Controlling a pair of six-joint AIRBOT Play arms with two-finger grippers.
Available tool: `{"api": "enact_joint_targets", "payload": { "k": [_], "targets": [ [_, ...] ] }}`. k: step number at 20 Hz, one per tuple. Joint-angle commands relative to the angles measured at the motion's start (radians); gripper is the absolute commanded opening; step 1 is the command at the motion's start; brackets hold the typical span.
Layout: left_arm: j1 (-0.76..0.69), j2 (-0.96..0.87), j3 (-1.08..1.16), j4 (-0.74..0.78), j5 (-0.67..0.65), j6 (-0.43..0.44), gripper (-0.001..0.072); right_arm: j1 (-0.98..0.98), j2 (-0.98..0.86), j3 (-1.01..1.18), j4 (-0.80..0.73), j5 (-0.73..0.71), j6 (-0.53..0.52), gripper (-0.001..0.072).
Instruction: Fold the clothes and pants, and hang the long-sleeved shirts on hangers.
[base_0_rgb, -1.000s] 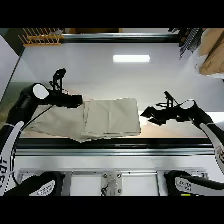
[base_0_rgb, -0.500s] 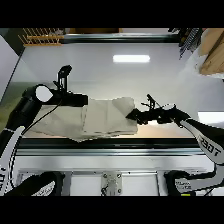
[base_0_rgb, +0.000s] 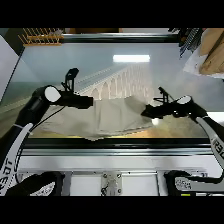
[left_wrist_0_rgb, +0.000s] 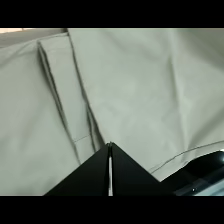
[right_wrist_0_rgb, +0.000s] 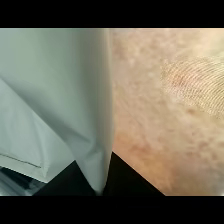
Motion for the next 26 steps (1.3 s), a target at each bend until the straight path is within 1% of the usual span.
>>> {"api": "enact_joint_targets", "payload": {
  "k": [1,3,5,6,9,12,15,21,23,26],
  "targets": [
    [-0.072,-0.119,0.002,-0.069,0.079,0.011,0.0010,-0.135,0.070,0.117,-0.314,0.199,0.123,0.0008],
    [-0.129,-0.206,0.021,-0.118,0.126,0.021,0.0010,-0.172,0.099,0.201,-0.432,0.304,0.150,0.0008],
    [-0.186,-0.301,0.086,-0.146,0.125,0.035,0.0010,-0.172,0.124,0.284,-0.517,0.390,0.172,0.0008],
    [-0.212,-0.344,0.128,-0.146,0.115,0.035,0.0010,-0.169,0.136,0.322,-0.522,0.429,0.178,0.0008],
    [-0.287,-0.465,0.264,-0.145,0.080,0.036,0.0010,-0.155,0.157,0.444,-0.522,0.518,0.251,0.0008],
    [-0.342,-0.571,0.395,-0.144,0.015,0.037,0.0010,-0.112,0.158,0.556,-0.522,0.590,0.316,0.0008],
    [-0.378,-0.667,0.509,-0.143,-0.050,0.037,0.0011,-0.048,0.158,0.636,-0.523,0.631,0.348,0.0008],
    [-0.391,-0.807,0.685,-0.142,-0.187,0.036,0.0010,0.064,0.157,0.737,-0.523,0.642,0.422,0.0008],
    [-0.391,-0.830,0.718,-0.143,-0.209,0.034,0.0010,0.095,0.157,0.758,-0.523,0.650,0.431,0.0008],
    [-0.391,-0.833,0.737,-0.143,-0.209,0.032,0.0010,0.128,0.157,0.775,-0.523,0.651,0.460,0.0008]
  ]
}}
